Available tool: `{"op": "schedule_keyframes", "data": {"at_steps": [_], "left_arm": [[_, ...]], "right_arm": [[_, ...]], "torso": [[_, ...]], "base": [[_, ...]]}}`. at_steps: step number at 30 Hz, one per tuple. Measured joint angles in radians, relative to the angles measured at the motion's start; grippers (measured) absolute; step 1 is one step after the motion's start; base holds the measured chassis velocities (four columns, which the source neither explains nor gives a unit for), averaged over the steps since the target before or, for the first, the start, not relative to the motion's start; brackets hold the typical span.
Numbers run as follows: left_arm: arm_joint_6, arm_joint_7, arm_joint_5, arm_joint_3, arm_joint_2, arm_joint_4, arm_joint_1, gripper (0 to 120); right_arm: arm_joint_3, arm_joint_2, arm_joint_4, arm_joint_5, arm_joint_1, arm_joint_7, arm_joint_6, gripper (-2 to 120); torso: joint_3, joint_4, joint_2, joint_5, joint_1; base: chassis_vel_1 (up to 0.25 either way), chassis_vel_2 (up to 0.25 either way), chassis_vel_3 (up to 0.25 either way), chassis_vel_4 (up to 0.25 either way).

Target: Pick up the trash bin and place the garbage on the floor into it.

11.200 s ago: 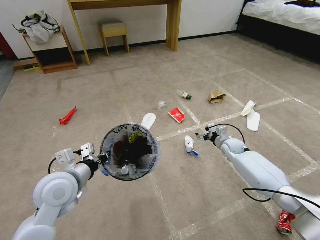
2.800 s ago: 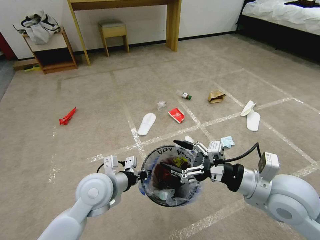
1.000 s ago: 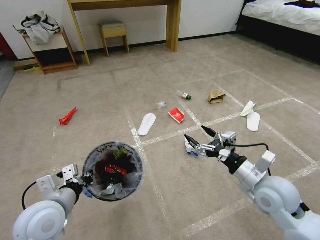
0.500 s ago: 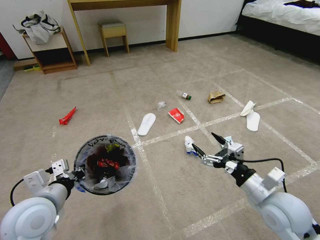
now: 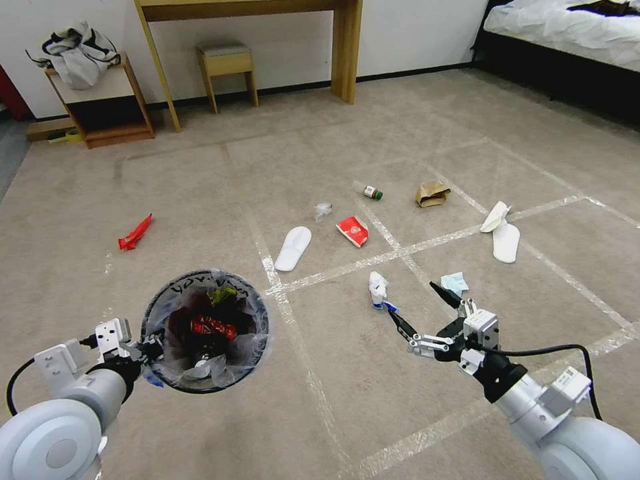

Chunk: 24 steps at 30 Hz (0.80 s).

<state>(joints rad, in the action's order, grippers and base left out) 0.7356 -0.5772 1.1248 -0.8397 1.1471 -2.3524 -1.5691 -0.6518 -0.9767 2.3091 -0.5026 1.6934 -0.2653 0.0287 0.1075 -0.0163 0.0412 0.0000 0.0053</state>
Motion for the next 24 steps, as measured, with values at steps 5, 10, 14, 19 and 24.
{"op": "schedule_keyframes", "data": {"at_steps": [5, 10, 14, 19, 24], "left_arm": [[0.0, 0.004, -0.008, 0.001, 0.006, 0.009, 0.002, 0], [-0.001, 0.014, -0.022, 0.006, 0.008, 0.02, 0.002, 0], [-0.005, 0.027, -0.029, 0.006, 0.01, 0.031, 0.003, 0], [-0.008, 0.031, -0.03, 0.007, 0.011, 0.041, 0.014, 0], [-0.008, 0.034, -0.031, 0.015, 0.008, 0.047, 0.02, 0]], "right_arm": [[0.009, 0.003, -0.006, 0.012, -0.019, 0.002, 0.007, 100], [0.014, 0.011, -0.017, 0.008, -0.04, -0.008, 0.025, 100], [0.017, 0.017, -0.028, -0.016, -0.053, -0.021, 0.028, 100], [0.018, 0.025, -0.031, -0.025, -0.058, -0.022, 0.032, 100], [0.016, 0.03, -0.033, -0.028, -0.064, -0.023, 0.031, 100]], "torso": [[0.0, 0.0001, 0.0, 0.0, 0.0], [0.0, 0.0, 0.0, 0.0, 0.0], [0.0, 0.0001, 0.0, 0.0, 0.0], [0.0, 0.0, 0.0, 0.0, 0.0], [0.0, -0.0001, 0.0, 0.0, 0.0]], "base": [[0.0, 0.0, 0.0, 0.0], [0.0, 0.0, 0.0, 0.0], [0.0, 0.0, 0.0, 0.0], [0.0, 0.0, 0.0, 0.0], [-0.069, 0.059, 0.05, -0.056]]}}
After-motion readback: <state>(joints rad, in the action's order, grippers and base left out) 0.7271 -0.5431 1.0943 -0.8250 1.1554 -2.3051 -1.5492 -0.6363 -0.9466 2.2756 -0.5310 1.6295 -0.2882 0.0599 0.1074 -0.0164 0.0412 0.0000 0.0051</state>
